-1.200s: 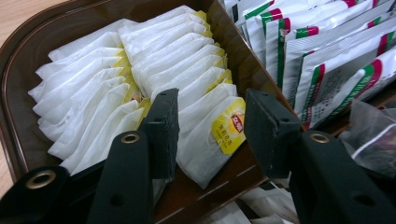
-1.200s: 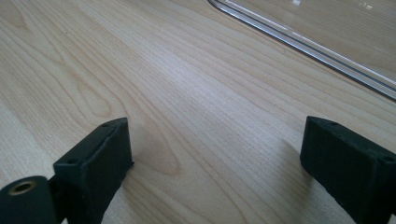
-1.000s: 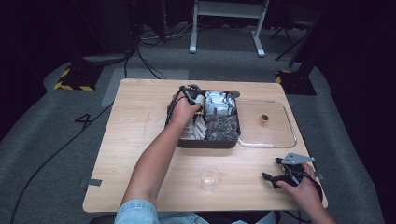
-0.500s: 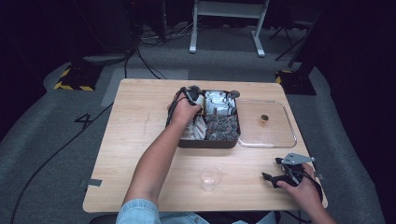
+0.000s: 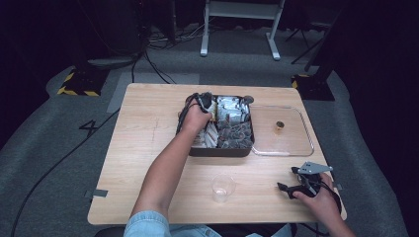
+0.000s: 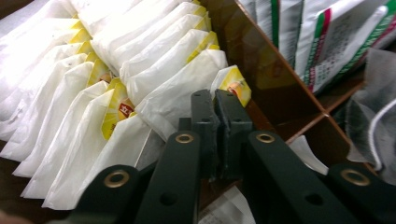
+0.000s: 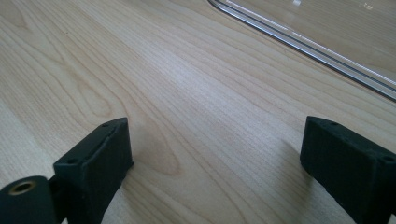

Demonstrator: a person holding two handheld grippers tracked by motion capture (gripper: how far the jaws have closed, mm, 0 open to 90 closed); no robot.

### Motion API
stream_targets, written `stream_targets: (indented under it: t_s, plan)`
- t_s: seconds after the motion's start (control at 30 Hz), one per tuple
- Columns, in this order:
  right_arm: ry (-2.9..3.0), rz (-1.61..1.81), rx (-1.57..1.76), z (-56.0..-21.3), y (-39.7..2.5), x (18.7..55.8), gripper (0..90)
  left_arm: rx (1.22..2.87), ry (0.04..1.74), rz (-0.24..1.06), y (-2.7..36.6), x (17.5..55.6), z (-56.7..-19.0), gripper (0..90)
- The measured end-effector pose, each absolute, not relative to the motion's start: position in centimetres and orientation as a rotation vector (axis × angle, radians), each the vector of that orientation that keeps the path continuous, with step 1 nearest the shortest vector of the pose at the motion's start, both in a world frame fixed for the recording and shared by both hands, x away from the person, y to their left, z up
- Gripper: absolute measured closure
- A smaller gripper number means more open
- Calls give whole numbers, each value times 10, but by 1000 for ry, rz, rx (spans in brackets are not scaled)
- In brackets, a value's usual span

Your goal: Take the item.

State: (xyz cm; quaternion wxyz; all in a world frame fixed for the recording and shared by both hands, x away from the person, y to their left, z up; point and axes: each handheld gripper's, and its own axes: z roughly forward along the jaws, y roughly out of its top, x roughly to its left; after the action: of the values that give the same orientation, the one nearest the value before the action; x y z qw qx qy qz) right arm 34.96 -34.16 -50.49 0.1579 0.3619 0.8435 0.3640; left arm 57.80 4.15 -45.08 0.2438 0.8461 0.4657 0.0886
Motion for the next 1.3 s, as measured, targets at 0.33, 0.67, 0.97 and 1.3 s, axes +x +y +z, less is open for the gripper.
stream_targets:
  t_s: [0.33, 0.67, 0.97, 1.3]
  plan:
    - [2413, 1042, 1035, -505, -342, 350, 91, 2310, 1265, 250, 41, 578, -445, 899]
    - [2413, 1042, 1035, -505, -342, 350, 91, 2298, 1217, 282, 44, 577, -430, 900]
    - [2413, 1042, 1035, -505, -342, 350, 91, 2260, 1162, 280, 49, 574, -418, 900]
    - [2413, 1042, 1035, -505, -342, 350, 91, 2208, 1087, 281, 58, 563, -389, 900]
